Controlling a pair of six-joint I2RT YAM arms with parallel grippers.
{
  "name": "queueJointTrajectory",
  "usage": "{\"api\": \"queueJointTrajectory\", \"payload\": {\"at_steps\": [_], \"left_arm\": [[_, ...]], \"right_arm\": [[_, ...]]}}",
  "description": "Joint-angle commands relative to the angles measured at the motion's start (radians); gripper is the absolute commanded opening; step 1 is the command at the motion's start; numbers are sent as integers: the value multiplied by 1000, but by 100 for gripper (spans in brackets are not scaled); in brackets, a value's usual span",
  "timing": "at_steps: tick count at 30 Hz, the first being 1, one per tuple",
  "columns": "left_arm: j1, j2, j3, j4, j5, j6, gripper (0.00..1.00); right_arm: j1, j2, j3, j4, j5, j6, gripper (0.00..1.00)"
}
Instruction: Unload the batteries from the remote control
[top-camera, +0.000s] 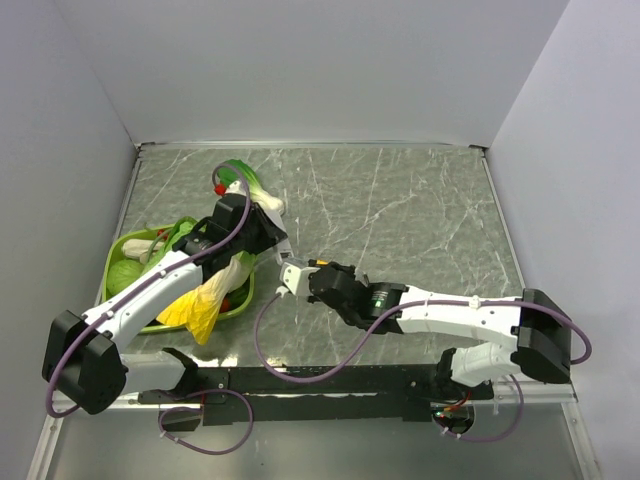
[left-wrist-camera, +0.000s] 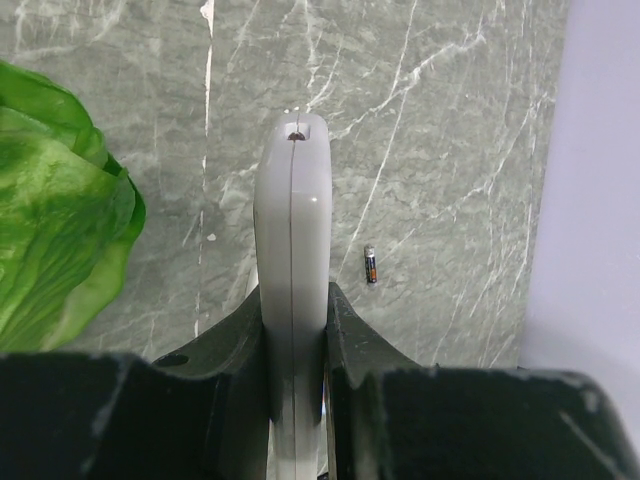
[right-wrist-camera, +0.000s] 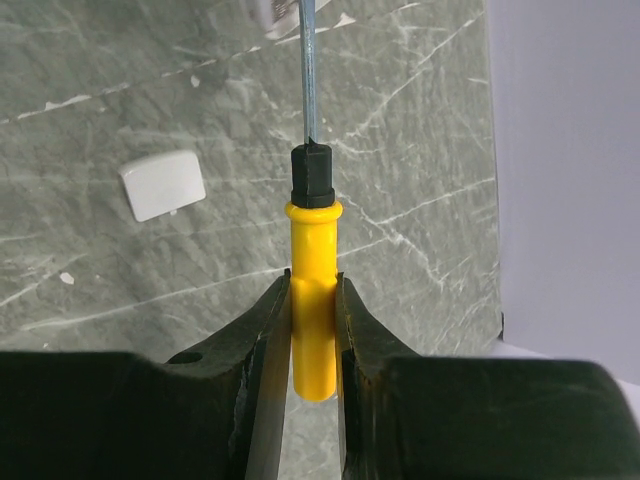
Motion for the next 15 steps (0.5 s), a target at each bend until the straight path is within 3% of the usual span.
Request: {"api": "queueJointTrajectory", "payload": {"at_steps": [1,15], "left_arm": [[-4,-31,29,24,-14,-21,1],[-6,-33,4,57,4,-29,1]], "right_arm": [[7,27,57,-40,1,1,0],[6,149,181,-164,25,111,0]]}}
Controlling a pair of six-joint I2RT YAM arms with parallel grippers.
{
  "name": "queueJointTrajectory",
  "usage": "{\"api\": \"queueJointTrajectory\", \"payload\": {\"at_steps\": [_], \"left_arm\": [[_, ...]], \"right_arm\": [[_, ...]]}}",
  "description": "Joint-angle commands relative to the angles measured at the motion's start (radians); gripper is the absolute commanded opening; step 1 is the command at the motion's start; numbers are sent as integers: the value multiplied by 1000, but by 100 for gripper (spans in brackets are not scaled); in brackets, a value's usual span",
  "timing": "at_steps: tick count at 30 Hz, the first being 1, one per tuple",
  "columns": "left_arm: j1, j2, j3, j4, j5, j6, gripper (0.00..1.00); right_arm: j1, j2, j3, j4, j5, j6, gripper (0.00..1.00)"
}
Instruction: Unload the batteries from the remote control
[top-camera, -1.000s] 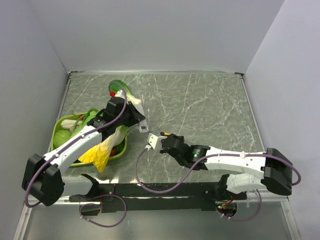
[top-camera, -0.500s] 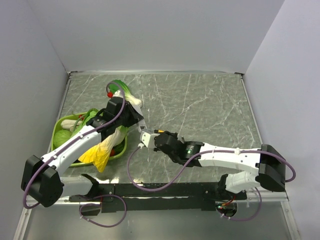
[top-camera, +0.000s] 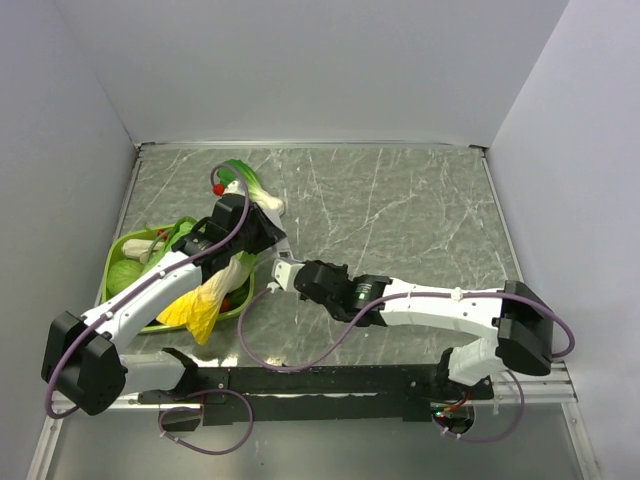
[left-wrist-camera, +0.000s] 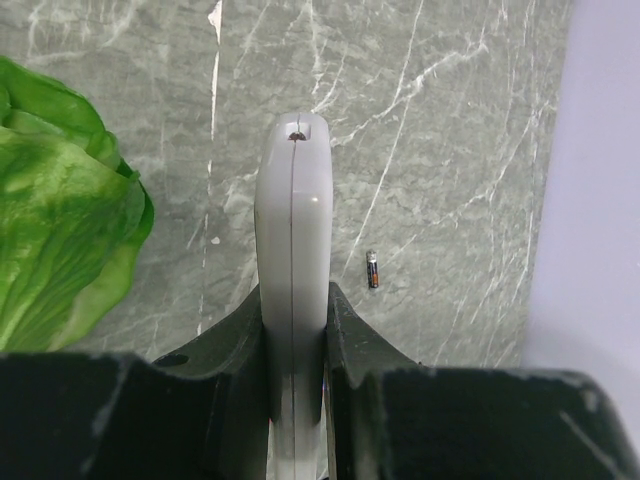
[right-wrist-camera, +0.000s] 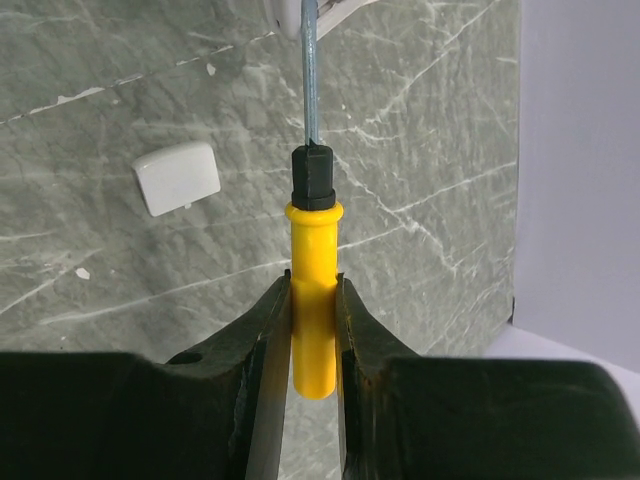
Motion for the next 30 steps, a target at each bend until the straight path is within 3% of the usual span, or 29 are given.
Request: {"api": "queueJointTrajectory", "payload": {"at_steps": [1,10,30], "left_arm": [[-5,-25,6,59,12,-23,1],[-5,-33,-7,62,12,-67,1],[-5,-13,-19,87,40,-116,1]], "right_arm": [[6,51,82,-56,30,74,0],[4,94,132,-91,84,241,0],[6,117,131,-101,110,378,0]]}}
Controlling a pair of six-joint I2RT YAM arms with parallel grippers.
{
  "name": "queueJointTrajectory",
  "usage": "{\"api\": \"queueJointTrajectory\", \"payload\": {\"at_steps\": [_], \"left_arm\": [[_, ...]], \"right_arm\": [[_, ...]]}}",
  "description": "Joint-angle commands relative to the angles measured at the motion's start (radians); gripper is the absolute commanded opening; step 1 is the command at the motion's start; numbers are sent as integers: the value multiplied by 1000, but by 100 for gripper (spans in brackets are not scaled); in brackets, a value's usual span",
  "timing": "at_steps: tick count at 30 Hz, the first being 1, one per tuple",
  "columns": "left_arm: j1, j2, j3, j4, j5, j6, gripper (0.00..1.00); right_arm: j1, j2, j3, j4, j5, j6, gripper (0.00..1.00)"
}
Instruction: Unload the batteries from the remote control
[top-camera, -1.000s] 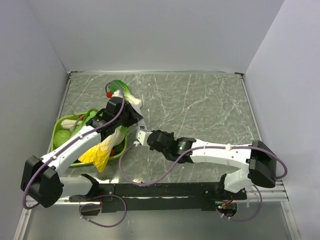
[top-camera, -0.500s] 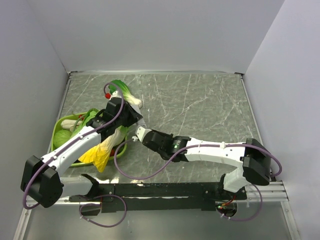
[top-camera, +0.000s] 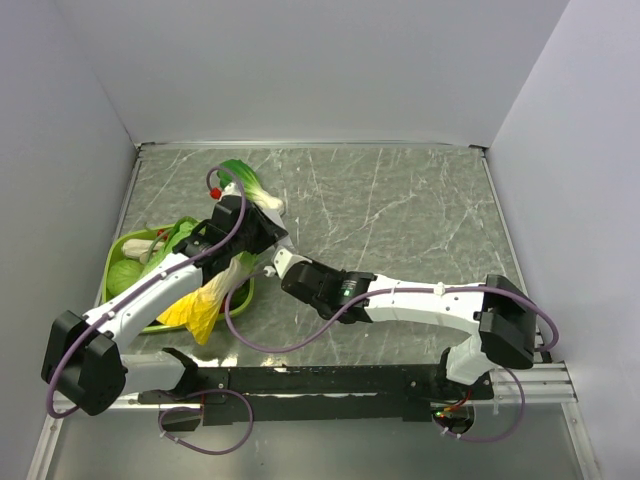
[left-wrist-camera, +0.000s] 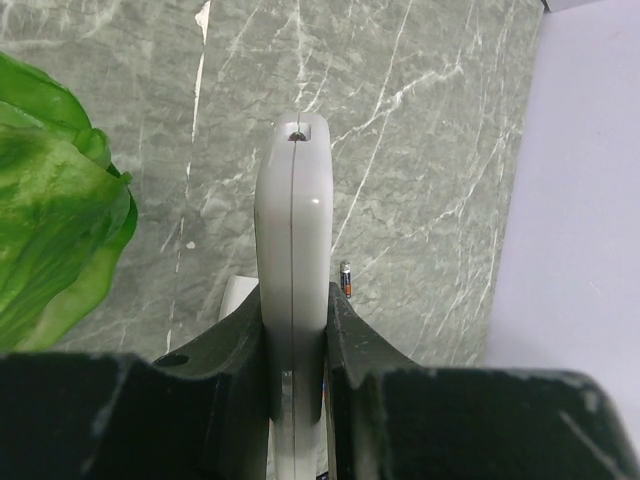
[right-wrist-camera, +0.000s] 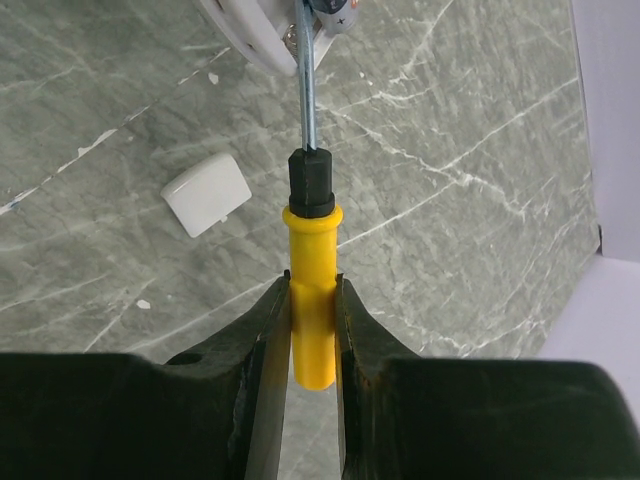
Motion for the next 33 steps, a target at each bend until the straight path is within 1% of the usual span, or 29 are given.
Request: {"api": "queueJointTrajectory", "payload": {"at_steps": [1,6,11,21,26,28,30,33], "left_arm": [[-9,-9,13,25,30,-23,1],[-9,46,0,59,63,-44,1],[-9,102,10,65,77,-59,1],[-9,183,37,93,112,-76,1],[-9,171,36,77,62,-46,1],[-9,163,36,82,53,-27,1],[-9,157,40,86,62,23,1],[-8,155,51,99,114,115,1]], "right_arm": [[-1,6,20,23,18,42,0],[-13,-25,-57,72,-25,58,0],[-24,-33,-120,88,-22,98,0],[-22,18,-147,57,-47,209,0],[-30,-39,-135,35,-56,224,0],[-53,-77,-125,19,-91,227,0],[-73,-106,-120,8,-119,268,0],[-119,-197,-157,0,-168,321,0]]}}
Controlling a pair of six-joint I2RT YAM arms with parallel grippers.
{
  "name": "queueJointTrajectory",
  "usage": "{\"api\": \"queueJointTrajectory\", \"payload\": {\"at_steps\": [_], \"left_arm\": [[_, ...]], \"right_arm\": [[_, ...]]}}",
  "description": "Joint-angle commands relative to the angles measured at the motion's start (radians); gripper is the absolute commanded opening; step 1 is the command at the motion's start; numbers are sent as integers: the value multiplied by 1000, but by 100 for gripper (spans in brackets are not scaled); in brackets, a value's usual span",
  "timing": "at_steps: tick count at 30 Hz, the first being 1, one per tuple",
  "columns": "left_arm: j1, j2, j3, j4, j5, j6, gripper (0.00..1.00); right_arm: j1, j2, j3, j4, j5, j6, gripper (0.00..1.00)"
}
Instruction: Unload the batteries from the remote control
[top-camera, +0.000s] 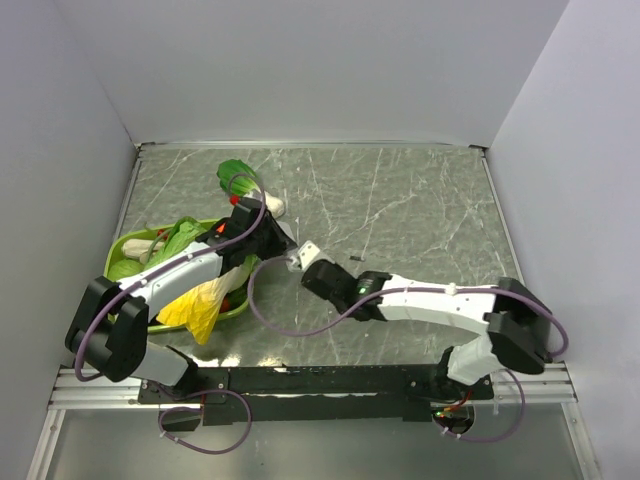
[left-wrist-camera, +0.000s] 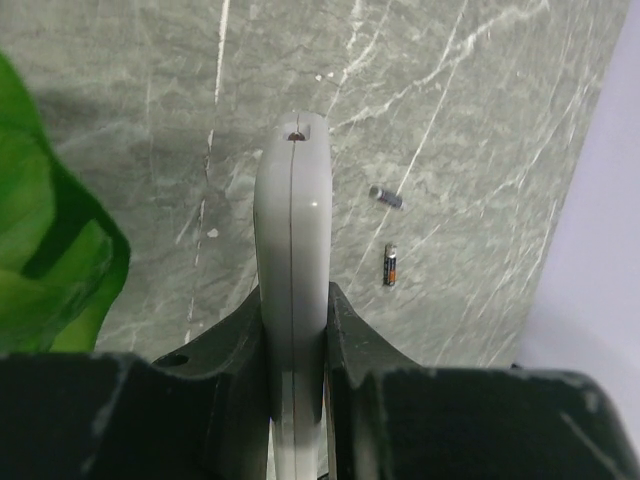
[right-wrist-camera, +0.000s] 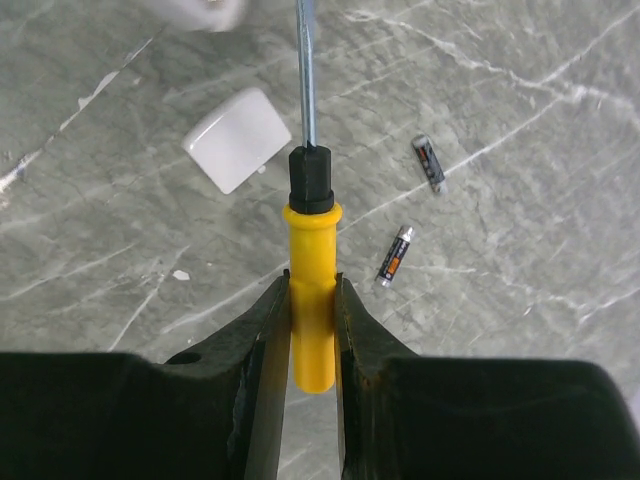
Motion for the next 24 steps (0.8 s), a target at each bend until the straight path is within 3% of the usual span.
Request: {"api": "queueJointTrajectory", "payload": {"at_steps": [1,7,11,18,24], "left_arm": [[-3,-34,55,54,54,135,1],[-6,14,92,76,201,269,1],[-18,92,136,62,260,292,1],[-44,279,263,-10,251,367,1],[-44,415,375,-125,143,436,1]], "right_arm": [[-60,-204,-42,-16,-80,105,0],[-227,-435,-147,11,-197,255,0],[-368,-467,-159,-10,-266,266,0],[-649,-348,-150,19,-436,249,0],[-781,-185,-135,54,-545,225,0]]}}
